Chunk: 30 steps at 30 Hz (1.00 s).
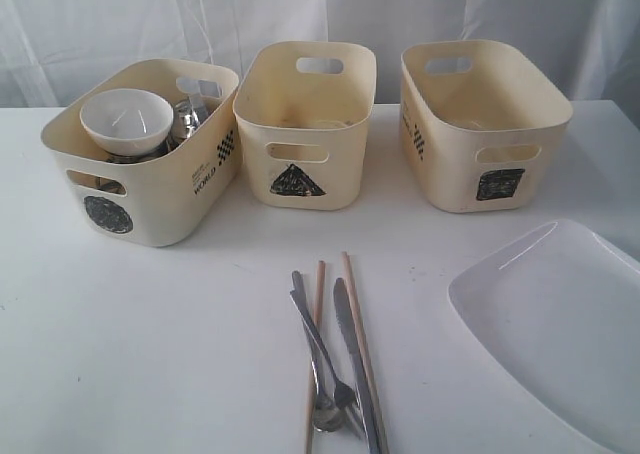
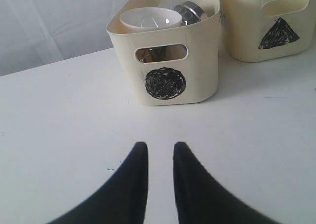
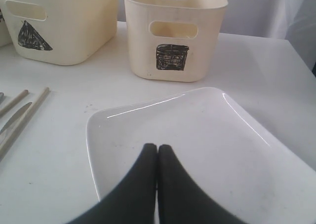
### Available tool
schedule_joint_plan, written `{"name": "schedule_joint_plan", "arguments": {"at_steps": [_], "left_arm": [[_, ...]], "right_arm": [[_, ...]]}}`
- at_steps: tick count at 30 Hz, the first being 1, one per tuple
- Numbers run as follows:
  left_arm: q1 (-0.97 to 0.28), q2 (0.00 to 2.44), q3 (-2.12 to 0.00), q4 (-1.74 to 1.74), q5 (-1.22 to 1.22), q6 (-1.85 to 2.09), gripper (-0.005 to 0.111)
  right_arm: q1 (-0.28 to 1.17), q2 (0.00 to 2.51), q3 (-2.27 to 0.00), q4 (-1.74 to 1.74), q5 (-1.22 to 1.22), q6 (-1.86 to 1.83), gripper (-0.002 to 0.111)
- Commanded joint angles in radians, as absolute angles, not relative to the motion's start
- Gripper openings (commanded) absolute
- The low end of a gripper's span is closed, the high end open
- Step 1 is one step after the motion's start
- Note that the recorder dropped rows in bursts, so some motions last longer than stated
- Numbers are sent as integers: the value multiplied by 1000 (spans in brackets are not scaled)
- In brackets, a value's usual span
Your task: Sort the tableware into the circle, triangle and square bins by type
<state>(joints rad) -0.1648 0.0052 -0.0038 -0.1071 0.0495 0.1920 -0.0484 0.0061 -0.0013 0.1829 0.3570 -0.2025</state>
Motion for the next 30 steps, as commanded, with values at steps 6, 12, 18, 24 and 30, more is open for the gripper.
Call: {"name": "schedule_joint_plan", "arguments": {"at_steps": [6,12,18,24,30], "left_arm": [[-162,0,0,-117,78,178,25],[-162,0,0,-120,93,147,25],[-162,0,0,-36,128,16,25],[-162,0,0,-9,128,-7,25],[-162,0,0,-9,128,-7,25]], "right_arm": [[-46,0,0,185,351,-205,0],[-46,0,0,185,351,-205,0],[-46,0,0,185,351,-205,0],[-46,0,0,185,351,-205,0],[-46,0,0,185,351,-205,0]]}}
